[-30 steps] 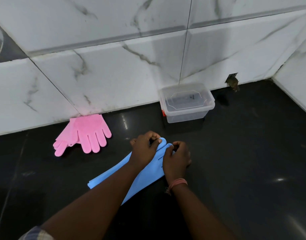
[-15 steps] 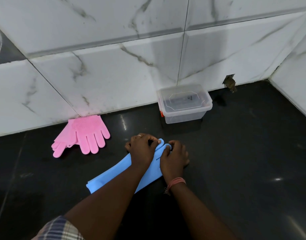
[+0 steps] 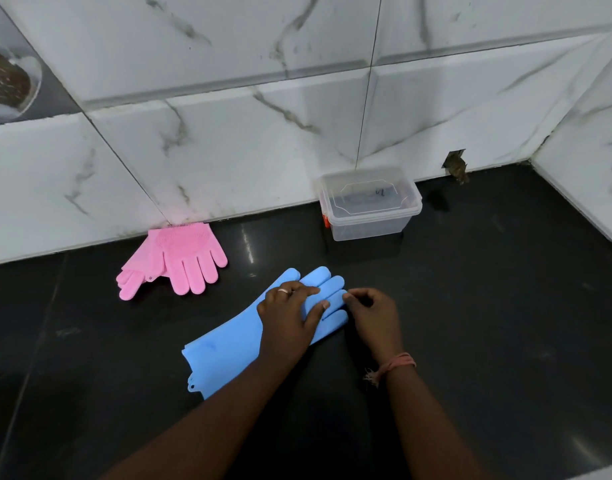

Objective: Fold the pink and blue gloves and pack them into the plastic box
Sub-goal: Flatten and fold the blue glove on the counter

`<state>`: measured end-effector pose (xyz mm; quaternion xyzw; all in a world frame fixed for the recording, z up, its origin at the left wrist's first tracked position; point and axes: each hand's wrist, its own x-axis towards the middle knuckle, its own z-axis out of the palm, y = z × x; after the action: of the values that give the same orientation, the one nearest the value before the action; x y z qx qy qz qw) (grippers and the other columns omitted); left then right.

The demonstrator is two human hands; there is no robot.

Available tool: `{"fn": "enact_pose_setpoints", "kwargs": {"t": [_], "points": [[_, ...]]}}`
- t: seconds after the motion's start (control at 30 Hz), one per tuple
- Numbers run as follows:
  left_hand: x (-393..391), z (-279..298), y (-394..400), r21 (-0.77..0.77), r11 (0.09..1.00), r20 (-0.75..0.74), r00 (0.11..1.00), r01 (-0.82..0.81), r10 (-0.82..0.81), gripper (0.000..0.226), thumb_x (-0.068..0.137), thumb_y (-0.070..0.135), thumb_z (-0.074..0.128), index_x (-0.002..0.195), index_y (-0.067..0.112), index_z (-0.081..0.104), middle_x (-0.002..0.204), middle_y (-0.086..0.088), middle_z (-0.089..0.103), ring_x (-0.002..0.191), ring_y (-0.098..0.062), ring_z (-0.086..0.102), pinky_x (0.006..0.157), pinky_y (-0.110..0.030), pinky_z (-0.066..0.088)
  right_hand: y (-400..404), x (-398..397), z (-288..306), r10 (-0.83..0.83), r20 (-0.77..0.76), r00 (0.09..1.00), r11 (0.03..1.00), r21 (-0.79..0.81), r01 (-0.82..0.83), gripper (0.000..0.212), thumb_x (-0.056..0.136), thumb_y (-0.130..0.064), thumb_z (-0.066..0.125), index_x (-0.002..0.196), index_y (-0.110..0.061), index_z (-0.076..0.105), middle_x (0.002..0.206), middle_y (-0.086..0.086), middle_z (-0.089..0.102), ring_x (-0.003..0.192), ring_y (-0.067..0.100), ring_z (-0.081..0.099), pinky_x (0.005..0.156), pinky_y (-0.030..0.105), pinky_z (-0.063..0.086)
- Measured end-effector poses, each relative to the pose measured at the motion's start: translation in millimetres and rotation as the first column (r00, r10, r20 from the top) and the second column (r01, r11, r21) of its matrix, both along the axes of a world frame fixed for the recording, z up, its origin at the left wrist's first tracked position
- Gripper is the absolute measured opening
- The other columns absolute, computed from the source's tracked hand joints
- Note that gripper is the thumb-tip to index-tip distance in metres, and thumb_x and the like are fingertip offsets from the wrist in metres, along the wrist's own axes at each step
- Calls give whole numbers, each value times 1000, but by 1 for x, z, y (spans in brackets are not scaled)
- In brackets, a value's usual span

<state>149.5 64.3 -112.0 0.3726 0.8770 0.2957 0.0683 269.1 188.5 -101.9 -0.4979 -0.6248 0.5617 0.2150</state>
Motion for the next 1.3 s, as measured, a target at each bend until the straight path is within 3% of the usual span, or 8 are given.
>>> {"fn": "enact_pose_setpoints", "kwargs": {"t": [0.17,0.3,0.47,0.6,0.67,0.87,1.07,1.3], "points": [[4,-10,-13,-160,979,-69,988,123,-136,62,95,73,37,149,43,45,160,7,38,145,-18,34,118,-41,27,-8,-17,0,-63,-44,997,998,-21,62,4,89,-19,72,93,-18,70,91,-3,73,86,11,69,77,30,57],[5,-16,-14,-177,975,-98,984,131,-150,66,97,73,29,154,41,38,163,3,34,148,-22,31,120,-43,25,-13,-19,-5,-86,28,996,996,18,85,5,91,-25,68,89,-24,65,87,-8,69,84,9,67,69,23,52],[5,-11,-12,-196,969,-83,982,150,-169,64,99,69,29,156,41,35,164,3,32,149,-21,28,121,-42,22,-12,-26,-2,-39,175,984,997,75,26,8,91,-25,65,89,-27,58,88,-9,64,88,12,65,78,31,54],[-2,-6,-18,16,1000,-100,995,2,0,40,105,45,39,140,36,55,149,1,49,137,-23,43,113,-42,34,-12,-37,5,-61,254,965,887,456,-64,12,90,-34,65,100,-29,62,105,-8,61,101,14,55,94,37,45],[-11,-5,-23,36,989,-159,976,-141,145,33,102,33,47,133,31,59,138,-1,57,128,-28,52,104,-46,41,-15,-52,10,52,285,957,823,531,-202,14,91,-36,62,103,-29,66,109,-6,61,105,19,53,96,40,41],[-37,-10,-33,-114,964,-114,967,-242,229,53,97,57,46,142,31,56,138,-2,59,131,-26,50,108,-47,36,-21,-101,21,284,485,827,737,441,-512,24,93,-42,58,113,-32,68,119,-5,59,115,24,47,98,45,37],[-33,-24,-40,-139,971,-138,975,-195,176,57,101,63,38,149,33,47,142,1,55,135,-21,45,115,-45,30,-18,-107,10,263,356,897,858,339,-386,10,90,-32,62,81,-27,64,97,-11,66,104,19,51,95,46,41],[-32,-22,-40,-151,973,-162,976,-173,148,58,102,62,32,152,36,45,143,1,55,137,-22,42,117,-46,29,-23,-104,-3,171,251,953,895,365,-257,10,90,-26,68,82,-26,61,86,-12,64,99,16,52,93,47,44]]}}
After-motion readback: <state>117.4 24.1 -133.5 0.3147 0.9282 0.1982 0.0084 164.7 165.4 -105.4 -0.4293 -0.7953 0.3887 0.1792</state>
